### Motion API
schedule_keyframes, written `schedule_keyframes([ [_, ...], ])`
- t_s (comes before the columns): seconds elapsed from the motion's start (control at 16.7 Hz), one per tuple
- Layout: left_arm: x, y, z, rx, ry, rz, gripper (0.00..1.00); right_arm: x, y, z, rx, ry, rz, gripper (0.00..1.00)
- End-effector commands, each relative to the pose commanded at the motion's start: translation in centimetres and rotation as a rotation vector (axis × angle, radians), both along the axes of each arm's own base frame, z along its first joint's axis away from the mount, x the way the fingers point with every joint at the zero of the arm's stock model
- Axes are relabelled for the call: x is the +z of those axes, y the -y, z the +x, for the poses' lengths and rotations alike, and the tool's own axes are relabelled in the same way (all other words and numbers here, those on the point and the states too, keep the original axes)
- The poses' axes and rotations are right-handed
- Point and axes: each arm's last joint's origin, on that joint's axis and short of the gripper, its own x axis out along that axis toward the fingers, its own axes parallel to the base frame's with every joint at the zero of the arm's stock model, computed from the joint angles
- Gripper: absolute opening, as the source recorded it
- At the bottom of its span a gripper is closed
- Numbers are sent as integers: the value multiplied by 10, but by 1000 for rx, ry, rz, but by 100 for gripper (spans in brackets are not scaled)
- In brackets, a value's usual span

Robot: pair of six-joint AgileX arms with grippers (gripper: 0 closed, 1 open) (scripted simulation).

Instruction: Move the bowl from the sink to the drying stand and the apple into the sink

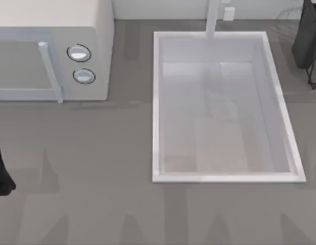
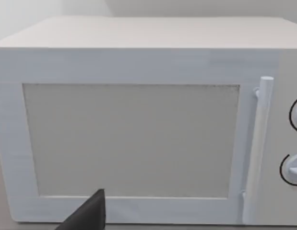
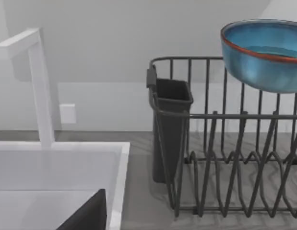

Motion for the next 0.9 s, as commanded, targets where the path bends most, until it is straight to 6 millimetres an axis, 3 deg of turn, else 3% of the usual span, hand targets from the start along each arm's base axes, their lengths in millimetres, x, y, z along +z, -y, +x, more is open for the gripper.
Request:
schedule_keyframes([
  [0.18,0,0,0,0,0,0,100,-12,-1,-3,2,-2,6,100],
  [0.9,0,0,0,0,0,0,100,-12,-1,-3,2,-2,6,100],
])
